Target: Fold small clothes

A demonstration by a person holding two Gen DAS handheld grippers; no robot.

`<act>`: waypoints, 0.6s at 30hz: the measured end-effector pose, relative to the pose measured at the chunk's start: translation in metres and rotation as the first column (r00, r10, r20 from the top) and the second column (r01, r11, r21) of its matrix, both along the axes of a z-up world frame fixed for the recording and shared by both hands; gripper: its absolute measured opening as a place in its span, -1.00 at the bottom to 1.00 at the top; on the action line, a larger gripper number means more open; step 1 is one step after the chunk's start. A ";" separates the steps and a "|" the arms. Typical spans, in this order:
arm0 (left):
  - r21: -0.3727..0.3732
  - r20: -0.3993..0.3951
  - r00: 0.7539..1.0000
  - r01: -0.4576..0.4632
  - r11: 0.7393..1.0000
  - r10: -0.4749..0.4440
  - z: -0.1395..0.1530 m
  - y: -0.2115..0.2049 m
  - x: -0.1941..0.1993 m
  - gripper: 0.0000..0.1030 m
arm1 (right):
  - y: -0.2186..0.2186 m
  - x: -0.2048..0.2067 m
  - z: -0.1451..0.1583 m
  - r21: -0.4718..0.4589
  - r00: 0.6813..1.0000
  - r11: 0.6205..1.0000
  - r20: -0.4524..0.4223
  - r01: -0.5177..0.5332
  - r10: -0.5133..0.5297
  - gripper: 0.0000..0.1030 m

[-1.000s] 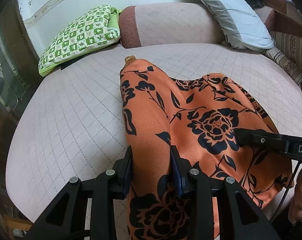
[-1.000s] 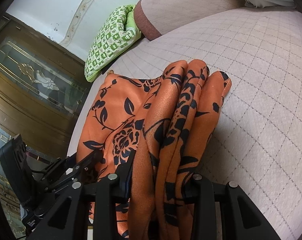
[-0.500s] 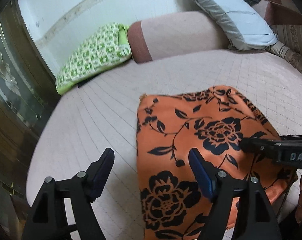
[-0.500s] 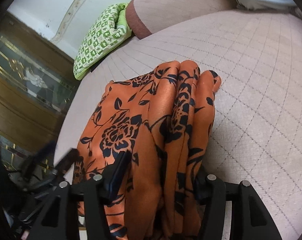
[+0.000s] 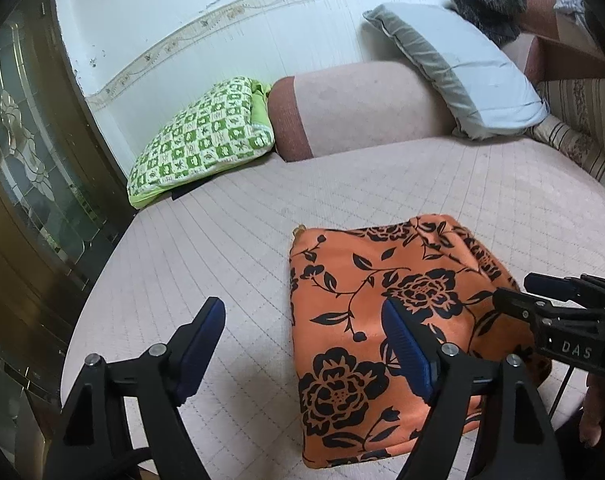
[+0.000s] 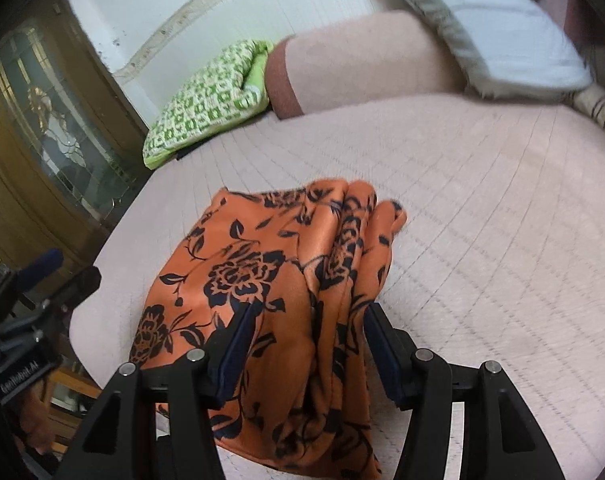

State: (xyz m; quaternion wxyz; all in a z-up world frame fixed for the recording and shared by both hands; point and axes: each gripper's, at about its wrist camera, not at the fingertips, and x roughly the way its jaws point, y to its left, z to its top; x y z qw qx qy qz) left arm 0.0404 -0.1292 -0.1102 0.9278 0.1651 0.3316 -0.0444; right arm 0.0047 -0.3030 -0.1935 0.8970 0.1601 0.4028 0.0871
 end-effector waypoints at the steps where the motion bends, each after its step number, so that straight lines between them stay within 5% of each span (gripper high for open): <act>1: -0.003 0.004 1.000 0.001 1.000 -0.001 0.002 0.000 -0.002 0.60 | 0.001 -0.004 0.004 -0.012 1.000 1.000 0.017 0.003 -0.003 0.15; 18: -0.049 -0.002 1.000 0.001 0.999 -0.001 0.020 0.004 -0.015 0.71 | 0.016 -0.062 0.056 -0.122 0.978 0.991 0.205 0.064 -0.038 0.15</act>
